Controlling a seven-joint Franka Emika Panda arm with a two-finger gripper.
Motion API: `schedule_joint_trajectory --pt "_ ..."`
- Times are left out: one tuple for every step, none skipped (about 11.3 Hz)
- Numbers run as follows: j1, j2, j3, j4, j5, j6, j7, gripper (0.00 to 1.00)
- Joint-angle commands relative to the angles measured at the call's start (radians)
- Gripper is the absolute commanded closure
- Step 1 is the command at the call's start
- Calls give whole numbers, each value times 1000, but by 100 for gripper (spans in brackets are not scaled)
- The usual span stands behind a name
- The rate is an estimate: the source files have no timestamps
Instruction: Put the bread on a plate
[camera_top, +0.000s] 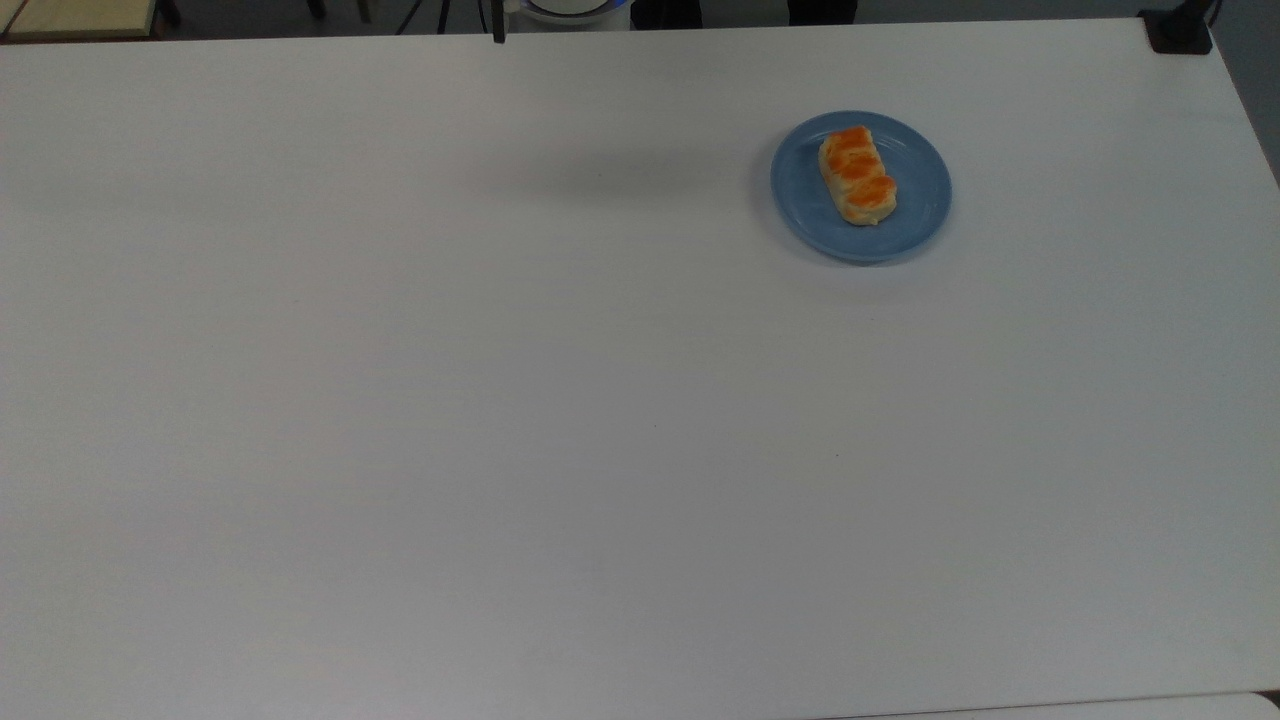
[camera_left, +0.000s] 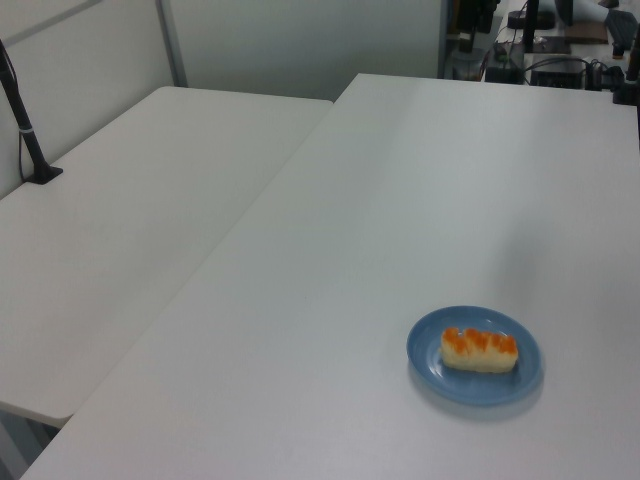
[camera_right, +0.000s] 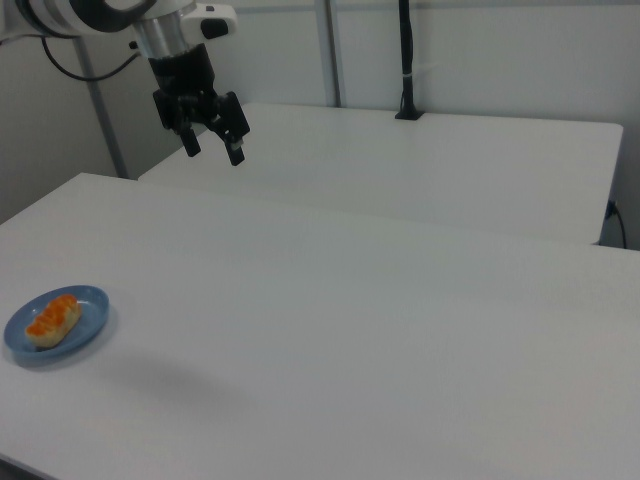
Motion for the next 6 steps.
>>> schedule_joint_trajectory --pt "62 -16 -100 4 60 6 -11 0" --pt "59 -10 -106 2 70 12 -92 0" --pt "59 -5 -106 -3 65 17 -132 0" --pt "58 -8 -106 -3 65 17 -139 0" --pt "58 -13 -106 -6 61 17 -172 0" --pt "64 -10 -101 -18 58 18 -172 0"
